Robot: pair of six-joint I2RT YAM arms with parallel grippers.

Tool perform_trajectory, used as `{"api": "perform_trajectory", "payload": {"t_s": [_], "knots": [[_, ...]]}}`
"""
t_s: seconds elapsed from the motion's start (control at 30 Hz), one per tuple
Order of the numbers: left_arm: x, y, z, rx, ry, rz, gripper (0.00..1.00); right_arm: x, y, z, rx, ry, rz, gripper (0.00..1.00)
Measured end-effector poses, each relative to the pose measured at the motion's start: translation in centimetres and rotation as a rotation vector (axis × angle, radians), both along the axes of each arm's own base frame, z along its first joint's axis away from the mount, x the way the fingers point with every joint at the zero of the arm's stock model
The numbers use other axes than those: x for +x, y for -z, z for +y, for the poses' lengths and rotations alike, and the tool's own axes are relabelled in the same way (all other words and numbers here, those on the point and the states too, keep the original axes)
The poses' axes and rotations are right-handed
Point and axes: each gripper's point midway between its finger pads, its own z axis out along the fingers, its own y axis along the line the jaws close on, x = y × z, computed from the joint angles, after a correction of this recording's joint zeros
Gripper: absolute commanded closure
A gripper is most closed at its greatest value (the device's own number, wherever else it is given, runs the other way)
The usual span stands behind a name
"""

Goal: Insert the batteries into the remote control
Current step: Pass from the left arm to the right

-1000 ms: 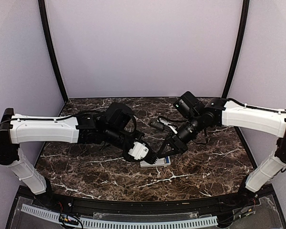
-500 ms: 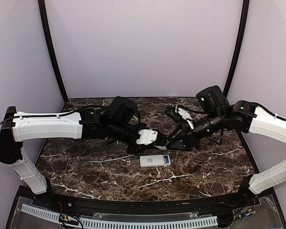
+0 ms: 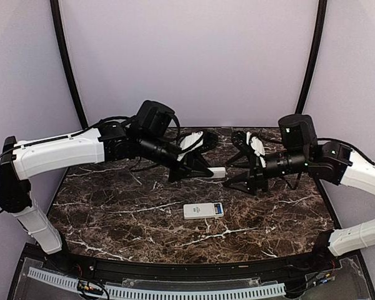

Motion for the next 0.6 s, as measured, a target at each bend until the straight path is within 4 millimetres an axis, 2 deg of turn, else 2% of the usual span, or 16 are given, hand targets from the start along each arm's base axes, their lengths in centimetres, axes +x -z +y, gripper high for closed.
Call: {"api": "perform_trajectory", "payload": {"t_s": [0.13, 0.4, 0.53, 0.6], "knots": [[-0.6, 0.4, 0.2, 0.014, 0.014, 0.039, 1.00, 0.9, -0.6, 0.6, 0.006, 0.004, -0.015, 0.38], [-1.1, 0.9, 0.6, 0.039, 0.028, 0.069, 1.00, 0.7, 0.4, 1.7, -0.020, -0.061, 0.017, 0.67], [-1.2, 0.9, 0.5, 0.038, 0.032, 0.072, 1.00, 0.5, 0.9, 2.2, -0.025, -0.090, 0.047, 0.70], [-1.3, 0.9, 0.5, 0.037, 0.035, 0.073, 1.00, 0.5, 1.1, 2.3, -0.027, -0.094, 0.056, 0.75]]}}
